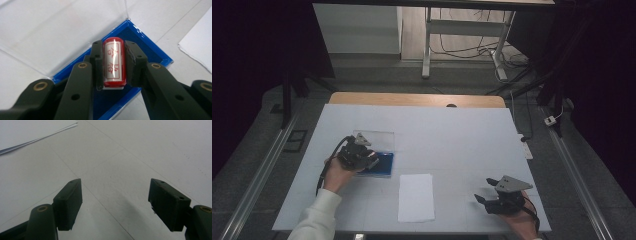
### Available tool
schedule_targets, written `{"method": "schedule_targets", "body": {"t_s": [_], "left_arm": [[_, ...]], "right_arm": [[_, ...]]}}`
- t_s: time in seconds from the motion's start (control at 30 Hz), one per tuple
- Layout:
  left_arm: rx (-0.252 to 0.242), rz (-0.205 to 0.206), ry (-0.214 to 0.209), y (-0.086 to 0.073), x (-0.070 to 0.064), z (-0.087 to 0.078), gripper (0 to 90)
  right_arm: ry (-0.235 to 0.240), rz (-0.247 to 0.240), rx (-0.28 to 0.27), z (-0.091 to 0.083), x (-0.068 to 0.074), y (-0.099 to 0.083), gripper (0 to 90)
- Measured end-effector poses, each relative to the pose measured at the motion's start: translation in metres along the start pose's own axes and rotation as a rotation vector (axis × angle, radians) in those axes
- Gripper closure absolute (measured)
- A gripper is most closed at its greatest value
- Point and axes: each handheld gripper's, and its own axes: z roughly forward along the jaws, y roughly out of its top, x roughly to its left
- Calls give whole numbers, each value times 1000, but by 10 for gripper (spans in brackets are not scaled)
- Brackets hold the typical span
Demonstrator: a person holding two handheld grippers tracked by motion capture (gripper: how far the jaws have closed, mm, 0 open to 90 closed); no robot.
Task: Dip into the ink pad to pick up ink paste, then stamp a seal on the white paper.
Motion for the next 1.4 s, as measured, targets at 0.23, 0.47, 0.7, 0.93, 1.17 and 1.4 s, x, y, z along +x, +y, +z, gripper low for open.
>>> {"method": "schedule_targets", "body": {"t_s": [0.23,0.47,0.7,0.93,1.17,1.4], "left_arm": [[-112,-22,-7,4,3,-26,701],[-184,-38,-51,6,3,-40,699],[-204,-24,-92,9,-2,-49,699],[-211,-20,-120,10,-5,-50,699],[-226,-10,-153,14,-12,-52,699],[-238,7,-187,17,-20,-53,699]], "right_arm": [[-9,0,-5,-2,-2,-2,268],[-7,4,-9,-3,0,-2,268],[-10,4,-8,-3,-1,-3,268],[-11,4,-7,-3,-1,-2,268],[-9,-1,-2,-3,-1,-2,268],[-10,-1,-2,-3,-1,-2,268]]}}
